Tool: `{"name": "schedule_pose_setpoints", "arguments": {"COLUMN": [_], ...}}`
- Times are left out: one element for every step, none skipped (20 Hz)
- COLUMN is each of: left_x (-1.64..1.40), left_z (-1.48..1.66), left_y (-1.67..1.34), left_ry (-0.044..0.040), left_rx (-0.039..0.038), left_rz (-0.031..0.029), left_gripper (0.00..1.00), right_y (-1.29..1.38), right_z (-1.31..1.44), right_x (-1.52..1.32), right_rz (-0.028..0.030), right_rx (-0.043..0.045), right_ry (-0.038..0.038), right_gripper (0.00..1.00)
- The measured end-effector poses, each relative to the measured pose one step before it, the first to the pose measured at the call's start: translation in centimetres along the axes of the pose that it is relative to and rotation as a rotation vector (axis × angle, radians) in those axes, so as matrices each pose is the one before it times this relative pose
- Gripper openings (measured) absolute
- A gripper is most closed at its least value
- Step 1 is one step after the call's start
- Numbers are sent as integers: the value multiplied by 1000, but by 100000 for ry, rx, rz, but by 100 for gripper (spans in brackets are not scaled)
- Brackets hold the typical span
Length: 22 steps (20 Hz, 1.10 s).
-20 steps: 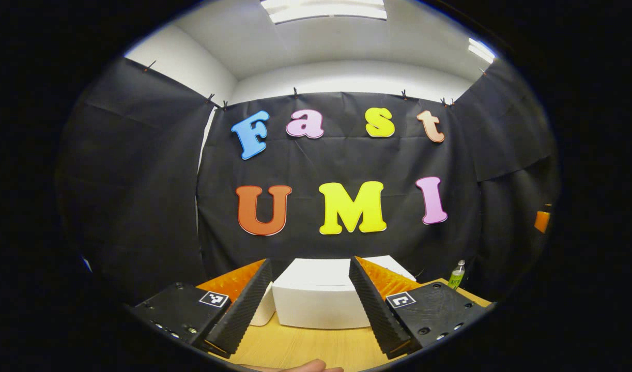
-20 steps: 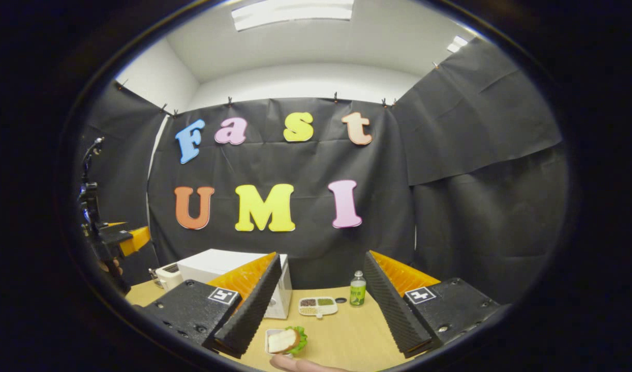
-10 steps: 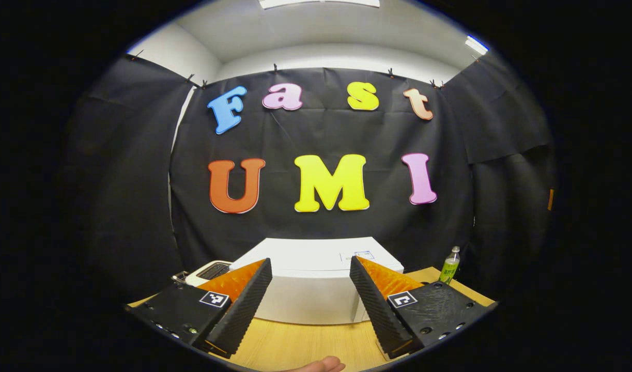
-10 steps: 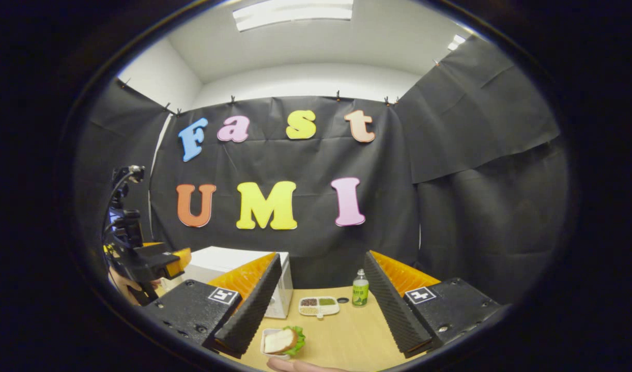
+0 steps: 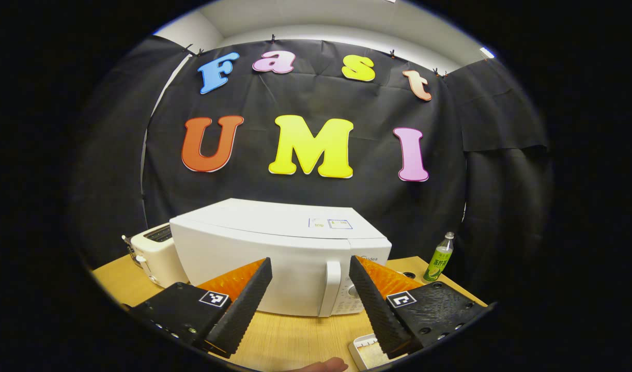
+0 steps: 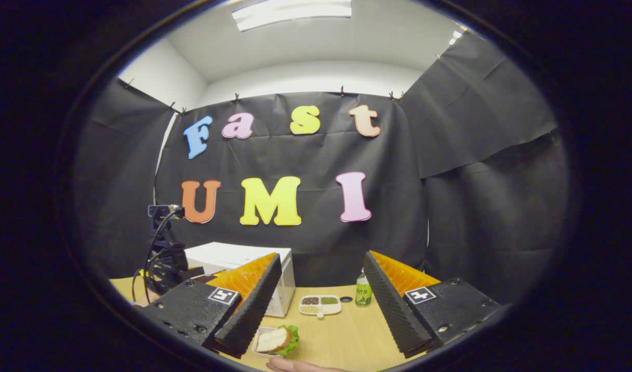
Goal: Open the microwave oven with the left hand, put the food in, and close the microwave oven.
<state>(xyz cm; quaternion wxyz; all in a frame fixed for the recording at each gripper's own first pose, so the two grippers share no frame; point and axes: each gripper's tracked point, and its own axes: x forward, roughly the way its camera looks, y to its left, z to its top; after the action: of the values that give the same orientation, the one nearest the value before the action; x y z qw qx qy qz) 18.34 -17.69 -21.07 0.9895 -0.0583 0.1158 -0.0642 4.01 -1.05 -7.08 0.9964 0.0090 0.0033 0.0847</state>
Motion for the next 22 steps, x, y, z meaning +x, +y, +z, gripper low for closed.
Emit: {"name": "schedule_pose_setpoints", "arguments": {"left_x": [665,646,715,641,520,415,433,433,524,375,395,501,274,182,185,-47,53,380,290,-46,-50,179], "left_z": [-990,-984,-920,-820,-690,-569,-338,-161,-353,-459,-335,-176,-147,187,-25,164,303,32,-1,51,-194,293], "left_y": [-252,-323,-430,-218,-177,-117,-432,-228,-117,-55,-128,-210,125,493,-366,-166,21,-5,57,22,-68,107], "left_ry": [1646,1454,966,409,160,110,-645,-1564,-362,202,-19,-148,-251,-1876,-513,-1114,-1209,-783,-628,-269,-821,194], "left_rx": [151,373,459,669,924,791,543,493,498,138,-172,-185,-388,-384,-1013,-370,6,657,1128,562,263,689], "left_rz": [-96,-441,-827,-306,140,640,-460,106,473,376,238,-569,728,1960,-1592,-51,112,102,649,13,1188,365], "left_gripper": [95,95,81,80,92,90,87,86,84,83,83,83,77,72,70,61,70,68,66,53,40,28], "right_y": [-5,-67,-50,9,78,162,157,-79,-15,-51,-285,-67,217,557,468,375,314,-15,84,33,10,-104], "right_z": [-462,-607,-535,-450,-261,-160,232,-34,29,8,167,370,560,701,527,319,339,-179,-201,-451,-268,-118], "right_x": [203,278,251,316,128,104,28,125,-21,-106,-48,-234,-329,-199,-319,-318,-290,-71,-107,-209,-66,-9], "right_rz": [715,474,160,263,660,1386,1340,1170,1241,469,-57,245,1617,2278,2504,2277,1358,461,-14,-463,-474,-732], "right_rx": [-1186,-1463,-1517,-1036,-396,521,1543,1215,870,404,18,-186,173,20,-217,-695,-836,-1148,-1277,-897,-421,308], "right_ry": [111,336,666,288,119,-901,-1558,-1406,-1188,-956,-1697,-2250,-3457,-3545,-2953,-2559,-1609,-17,937,1596,1519,1215], "right_gripper": [100,100,100,94,94,94,100,95,95,94,94,100,100,94,100,100,100,94,100,94,100,100]}}
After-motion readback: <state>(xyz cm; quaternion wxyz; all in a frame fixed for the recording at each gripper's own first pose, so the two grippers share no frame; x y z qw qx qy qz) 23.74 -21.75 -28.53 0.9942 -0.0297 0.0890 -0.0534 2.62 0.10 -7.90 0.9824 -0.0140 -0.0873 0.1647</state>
